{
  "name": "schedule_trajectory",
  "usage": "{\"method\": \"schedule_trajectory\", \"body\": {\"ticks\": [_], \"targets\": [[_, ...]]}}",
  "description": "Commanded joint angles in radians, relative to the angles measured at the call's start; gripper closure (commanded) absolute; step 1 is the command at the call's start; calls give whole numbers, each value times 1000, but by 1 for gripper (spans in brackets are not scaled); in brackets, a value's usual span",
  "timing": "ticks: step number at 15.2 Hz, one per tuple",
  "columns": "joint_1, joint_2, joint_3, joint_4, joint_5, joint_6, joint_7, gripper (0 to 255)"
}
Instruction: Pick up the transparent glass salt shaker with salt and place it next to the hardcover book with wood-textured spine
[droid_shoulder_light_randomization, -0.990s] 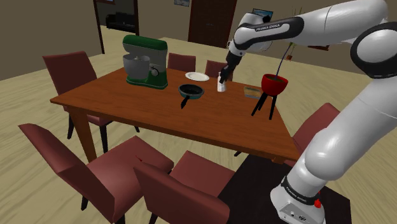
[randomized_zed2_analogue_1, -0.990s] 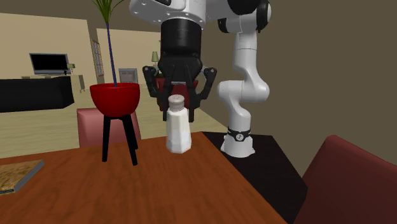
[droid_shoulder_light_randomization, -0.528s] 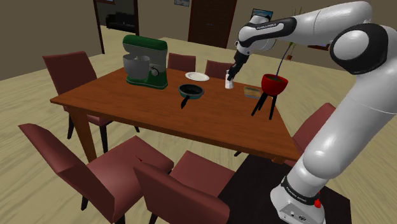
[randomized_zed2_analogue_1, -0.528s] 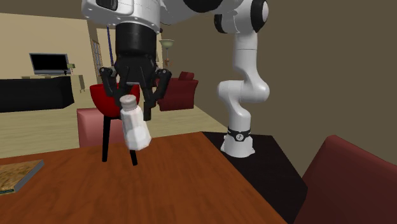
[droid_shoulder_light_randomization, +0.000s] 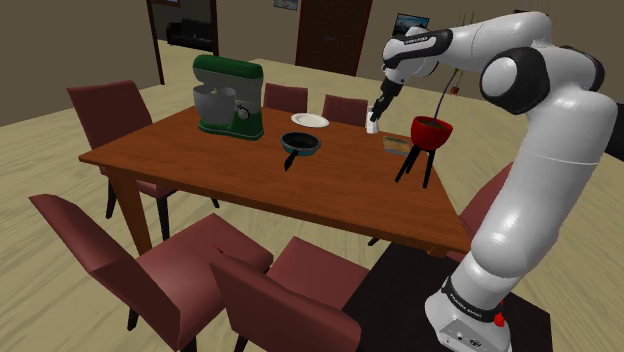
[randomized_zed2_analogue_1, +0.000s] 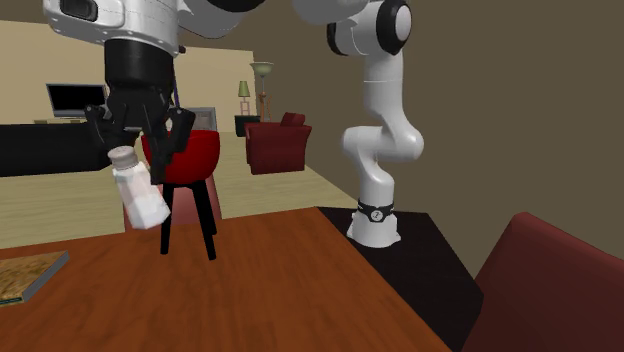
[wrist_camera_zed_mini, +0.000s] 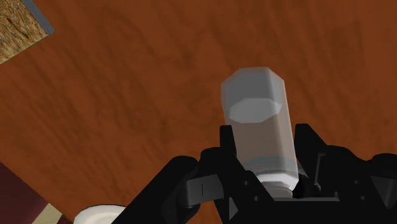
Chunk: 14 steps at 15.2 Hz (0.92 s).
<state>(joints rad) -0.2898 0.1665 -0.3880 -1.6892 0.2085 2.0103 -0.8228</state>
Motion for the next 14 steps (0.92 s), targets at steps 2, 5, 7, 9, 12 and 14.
{"method": "schedule_trajectory", "body": {"ticks": [2, 5, 7, 9, 12, 14], "targets": [[-53, 82, -20, 105, 46, -41, -73, 255], [-116, 179, -30, 237, 94, -95, -135, 255], [-165, 250, -32, 340, 126, -137, -169, 255], [-220, 329, -30, 458, 156, -186, -197, 255], [-301, 450, -20, 638, 195, -253, -225, 255], [-294, 444, -20, 600, 194, -223, -231, 255]]}}
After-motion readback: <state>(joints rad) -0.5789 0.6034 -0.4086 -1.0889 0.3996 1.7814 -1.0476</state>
